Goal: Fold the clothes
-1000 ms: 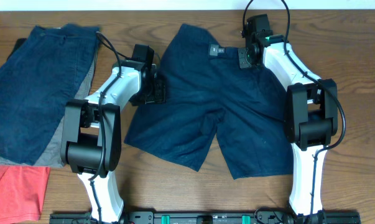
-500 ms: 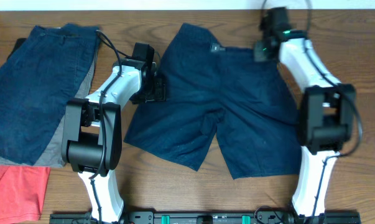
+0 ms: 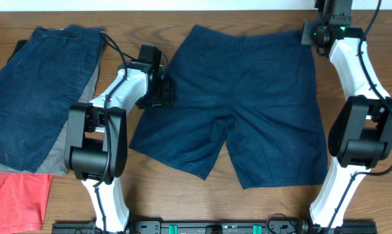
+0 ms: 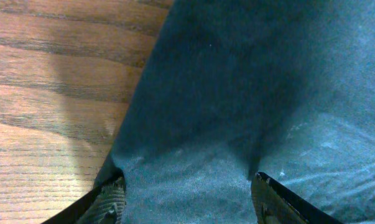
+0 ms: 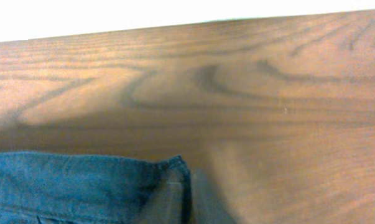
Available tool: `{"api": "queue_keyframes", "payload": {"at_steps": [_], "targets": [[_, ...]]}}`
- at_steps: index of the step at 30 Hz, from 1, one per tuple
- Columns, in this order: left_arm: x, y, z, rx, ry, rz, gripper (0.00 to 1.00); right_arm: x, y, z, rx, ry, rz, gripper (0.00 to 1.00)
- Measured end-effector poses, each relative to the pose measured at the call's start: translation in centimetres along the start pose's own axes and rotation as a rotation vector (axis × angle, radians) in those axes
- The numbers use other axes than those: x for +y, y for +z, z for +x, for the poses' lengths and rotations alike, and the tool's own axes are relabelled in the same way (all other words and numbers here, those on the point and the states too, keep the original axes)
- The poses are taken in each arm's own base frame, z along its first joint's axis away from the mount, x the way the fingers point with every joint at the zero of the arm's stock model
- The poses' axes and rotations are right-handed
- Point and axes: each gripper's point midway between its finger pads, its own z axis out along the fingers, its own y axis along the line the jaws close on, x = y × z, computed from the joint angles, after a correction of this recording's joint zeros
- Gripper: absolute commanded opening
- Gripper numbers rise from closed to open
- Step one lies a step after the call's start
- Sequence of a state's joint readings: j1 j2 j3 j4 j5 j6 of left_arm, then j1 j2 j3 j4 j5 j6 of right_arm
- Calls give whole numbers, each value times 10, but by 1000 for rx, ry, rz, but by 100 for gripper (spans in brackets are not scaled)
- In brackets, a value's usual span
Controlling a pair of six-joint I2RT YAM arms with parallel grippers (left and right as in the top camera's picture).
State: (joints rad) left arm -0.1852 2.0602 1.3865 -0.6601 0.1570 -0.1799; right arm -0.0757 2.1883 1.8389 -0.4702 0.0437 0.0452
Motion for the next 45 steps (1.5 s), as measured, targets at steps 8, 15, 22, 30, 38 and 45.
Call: {"api": "queue_keyframes", "payload": {"at_steps": [8,15,22,30,38,45], "targets": [[5,-4,4,44,-10,-4,71,-1,-2,27,110,-3,-4,99],[40,-42,4,100,-72,-22,86,35,-98,47,272,-3,-167,99],[31,-164,-47,-273,9,22,98,107,-171,102,497,-67,-343,99],[35,-206,-57,-399,126,3,98,144,-155,228,801,-87,-233,99],[36,-200,-59,-392,175,-7,98,111,-143,286,873,-25,33,99],[34,-194,-66,-400,201,-10,98,92,-117,302,796,9,117,99]]}}
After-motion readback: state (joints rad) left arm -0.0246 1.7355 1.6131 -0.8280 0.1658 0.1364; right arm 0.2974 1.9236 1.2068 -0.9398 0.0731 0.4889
